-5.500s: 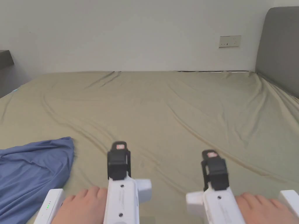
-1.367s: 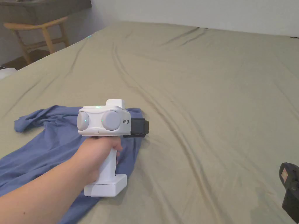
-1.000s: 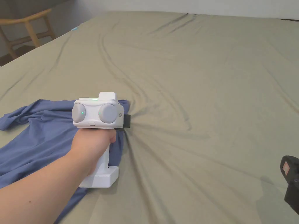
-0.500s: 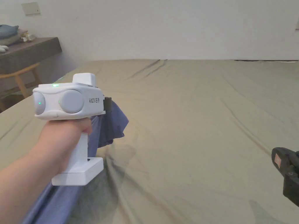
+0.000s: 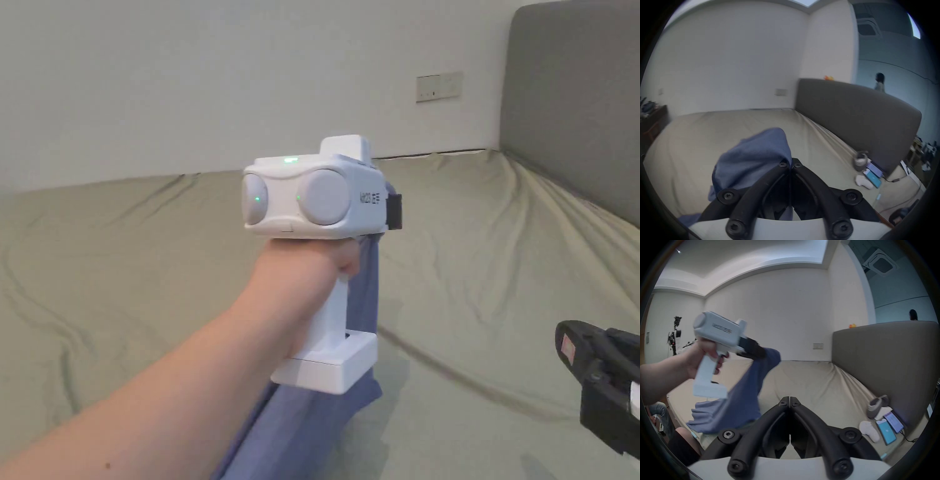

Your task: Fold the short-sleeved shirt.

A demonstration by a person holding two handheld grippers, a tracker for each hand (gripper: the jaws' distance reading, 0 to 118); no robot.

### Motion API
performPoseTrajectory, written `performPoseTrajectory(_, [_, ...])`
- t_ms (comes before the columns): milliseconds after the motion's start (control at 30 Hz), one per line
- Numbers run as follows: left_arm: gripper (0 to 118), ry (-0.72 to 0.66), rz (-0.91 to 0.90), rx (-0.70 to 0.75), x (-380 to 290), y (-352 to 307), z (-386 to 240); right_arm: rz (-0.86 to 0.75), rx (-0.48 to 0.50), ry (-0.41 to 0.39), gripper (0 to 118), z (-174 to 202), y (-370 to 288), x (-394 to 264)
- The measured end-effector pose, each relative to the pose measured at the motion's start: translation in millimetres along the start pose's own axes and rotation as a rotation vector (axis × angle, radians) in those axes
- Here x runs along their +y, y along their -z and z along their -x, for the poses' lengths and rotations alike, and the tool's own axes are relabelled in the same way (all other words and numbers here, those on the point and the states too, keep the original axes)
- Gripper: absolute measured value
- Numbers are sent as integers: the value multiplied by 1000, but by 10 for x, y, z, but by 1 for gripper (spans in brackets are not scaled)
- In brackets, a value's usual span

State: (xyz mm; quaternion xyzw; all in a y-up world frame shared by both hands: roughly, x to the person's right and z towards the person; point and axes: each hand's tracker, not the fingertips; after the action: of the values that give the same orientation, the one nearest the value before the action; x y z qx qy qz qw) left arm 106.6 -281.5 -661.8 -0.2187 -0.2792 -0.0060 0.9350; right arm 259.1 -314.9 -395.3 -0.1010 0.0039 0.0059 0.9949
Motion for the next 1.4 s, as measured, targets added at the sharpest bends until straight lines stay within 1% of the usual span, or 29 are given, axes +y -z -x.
performPoseTrajectory(33, [0,4,41,-38,-99,235,-222,7,-17,3,0,-211,17,-77])
performPoseTrajectory(133, [0,18,192,-96,-561,885,-757,26,-74,9,0,-444,-91,-191])
performPoseTrajectory(233, [0,14,312,-130,-1094,1311,-1071,49,-117,10,0,-596,-136,-314])
performPoseTrajectory(300, [0,15,362,-137,-1374,1479,-1149,66,-131,15,0,-664,-131,-385])
performPoseTrajectory(400, [0,6,366,-132,-1662,1560,-1085,86,-137,32,0,-731,-83,-482])
performPoseTrajectory(433, [13,-4,366,-135,-1693,1564,-1025,93,-135,36,0,-737,-54,-504])
performPoseTrajectory(467, [40,-12,368,-135,-1701,1555,-968,100,-132,40,0,-736,-25,-520])
performPoseTrajectory(500, [84,-18,364,-130,-1684,1492,-918,108,-128,40,0,-729,10,-534])
performPoseTrajectory(533, [105,-27,340,-114,-1652,1413,-833,112,-125,41,0,-712,43,-536])
performPoseTrajectory(567, [109,-26,314,-93,-1607,1333,-749,114,-120,42,0,-700,69,-536])
performPoseTrajectory(667, [108,-34,160,-107,-1350,817,-340,113,-86,58,0,-633,157,-502])
performPoseTrajectory(700, [105,-32,121,-75,-1275,590,-181,110,-72,60,0,-599,195,-490])
performPoseTrajectory(733, [99,-28,82,-38,-1220,364,-29,106,-64,57,0,-563,231,-483])
performPoseTrajectory(767, [86,-26,29,4,-1178,85,135,103,-59,48,0,-514,279,-473])
performPoseTrajectory(800, [80,-15,-35,69,-1161,-232,326,98,-46,35,0,-402,317,-472])
performPoseTrajectory(833, [80,12,-78,162,-1158,-481,480,97,-33,27,0,-279,331,-476])
performPoseTrajectory(867, [61,32,-112,235,-1189,-715,630,91,-15,21,0,-224,371,-475])
performPoseTrajectory(900, [34,39,-142,309,-1251,-953,799,88,2,22,0,-172,414,-475])
performPoseTrajectory(933, [12,36,-143,366,-1321,-1187,984,92,24,29,0,-128,462,-475])
performPoseTrajectory(967, [0,14,-136,379,-1399,-1400,1182,95,37,32,0,-98,502,-500])
performPoseTrajectory(1067, [0,-82,-84,403,-1699,-1878,1701,113,58,11,0,9,611,-507])
performPoseTrajectory(1133, [0,-88,-28,479,-1941,-2092,1957,110,61,-7,0,5,680,-534])
performPoseTrajectory(1200, [0,-102,-1,508,-2138,-2198,2147,113,60,-45,0,32,744,-541])
performPoseTrajectory(1233, [0,-117,20,508,-2224,-2233,2227,116,60,-58,0,108,746,-516])
performPoseTrajectory(1333, [0,-183,53,505,-2379,-2201,2393,128,59,-58,0,139,836,-533])
performPoseTrajectory(1400, [0,-194,49,512,-2418,-2101,2507,136,53,-53,0,152,876,-548])
